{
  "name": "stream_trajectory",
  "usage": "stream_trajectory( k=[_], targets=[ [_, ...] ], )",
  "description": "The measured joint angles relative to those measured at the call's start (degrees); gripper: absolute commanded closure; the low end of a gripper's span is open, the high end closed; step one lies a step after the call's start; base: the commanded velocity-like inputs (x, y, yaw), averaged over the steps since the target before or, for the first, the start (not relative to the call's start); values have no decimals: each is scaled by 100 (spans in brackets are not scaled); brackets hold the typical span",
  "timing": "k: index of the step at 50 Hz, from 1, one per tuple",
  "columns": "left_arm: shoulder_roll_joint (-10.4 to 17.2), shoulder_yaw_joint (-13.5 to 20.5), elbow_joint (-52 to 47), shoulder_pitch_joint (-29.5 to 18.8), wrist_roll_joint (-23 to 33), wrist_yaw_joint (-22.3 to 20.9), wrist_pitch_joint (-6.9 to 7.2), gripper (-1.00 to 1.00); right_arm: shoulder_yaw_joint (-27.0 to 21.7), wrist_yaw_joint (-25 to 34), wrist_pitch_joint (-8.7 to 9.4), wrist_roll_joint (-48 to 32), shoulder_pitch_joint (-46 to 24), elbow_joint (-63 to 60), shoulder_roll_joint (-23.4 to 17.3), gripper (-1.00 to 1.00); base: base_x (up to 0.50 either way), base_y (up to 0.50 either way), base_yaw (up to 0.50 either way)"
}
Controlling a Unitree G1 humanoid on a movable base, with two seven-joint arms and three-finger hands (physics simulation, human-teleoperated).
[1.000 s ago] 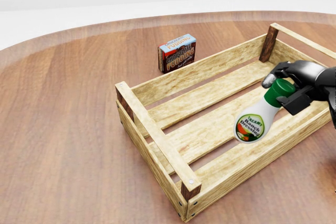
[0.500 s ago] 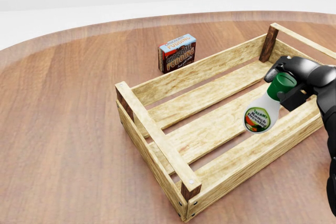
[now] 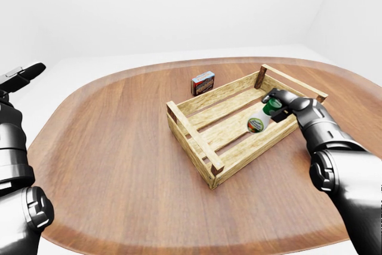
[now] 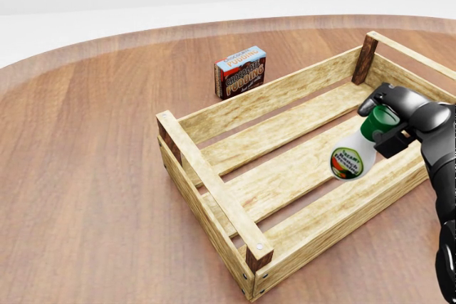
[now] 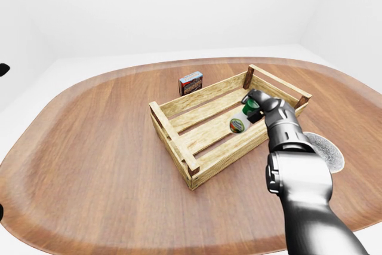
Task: Pick up the salad dressing and put it in the tray.
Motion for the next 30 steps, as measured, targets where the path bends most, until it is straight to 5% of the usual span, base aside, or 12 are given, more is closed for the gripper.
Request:
stream_trajectory(
  k=[30],
  targets=[
    [10,-36,331,-103,25,-74,-166,-100,96,415,0,-414,61,36,96,100,0,0,0]
  ],
)
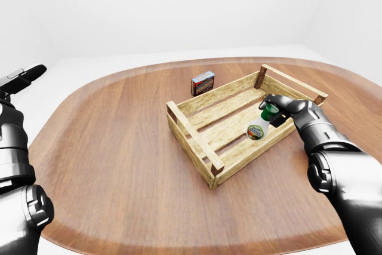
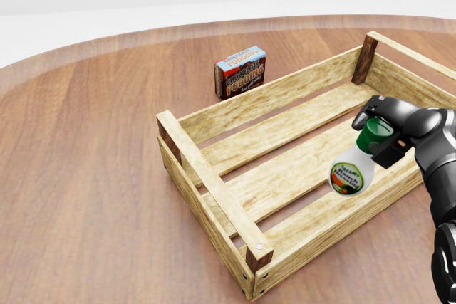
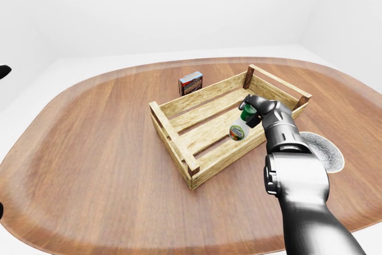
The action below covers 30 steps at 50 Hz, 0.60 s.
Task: Pick up the salad dressing and put it in the tray.
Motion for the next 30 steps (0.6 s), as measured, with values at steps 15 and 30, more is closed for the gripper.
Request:
stream_trajectory(
  k=[15,30],
  targets=[
    [-12,0,-31,28,-8,12,14,-100,-17,91,0,-140,26,-1,-13,100,0,0,0],
    [-24,-8,-8,21,10,12,-1,-100,-50,120,0,-258,79,-31,18,-100,0,0,0]
  ],
)
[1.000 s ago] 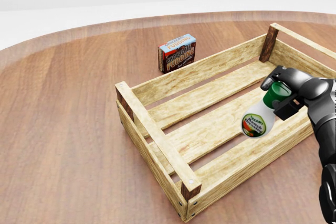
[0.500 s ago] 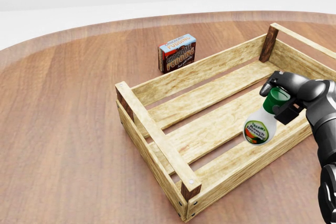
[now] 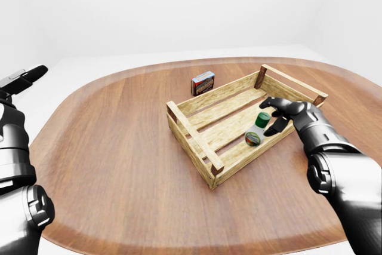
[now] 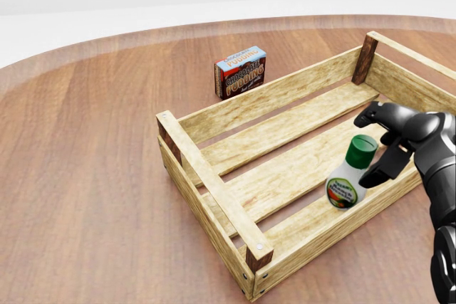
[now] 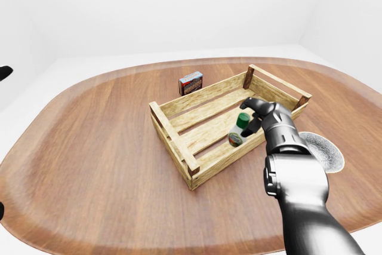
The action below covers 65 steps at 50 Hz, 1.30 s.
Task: Pick up the salad dressing and put it in the tray.
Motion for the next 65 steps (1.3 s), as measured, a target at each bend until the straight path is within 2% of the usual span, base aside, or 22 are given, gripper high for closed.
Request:
stream_trajectory(
  k=[27,36,47,58,65],
  targets=[
    [-28,-17,67,-18,37,-14,-64,-100,83,389,0,-134,124,-48,-32,-100,0,0,0],
    [-37,-18,28,-5,41,-9,-52,-100,299,822,0,-435,-361,-150,-210,-100,0,0,0],
    [-58,-9,-107,44,32,-1,3,-100,449,1411,0,-868,-1103,-562,-653,-100,0,0,0],
    [-82,1,-239,93,29,-4,61,-100,219,1411,0,-1051,-1201,-1849,-1129,-100,0,0,0],
    [-126,4,-396,161,23,-3,132,-100,-171,1411,0,-641,-908,-3622,-1029,-100,0,0,0]
  ],
)
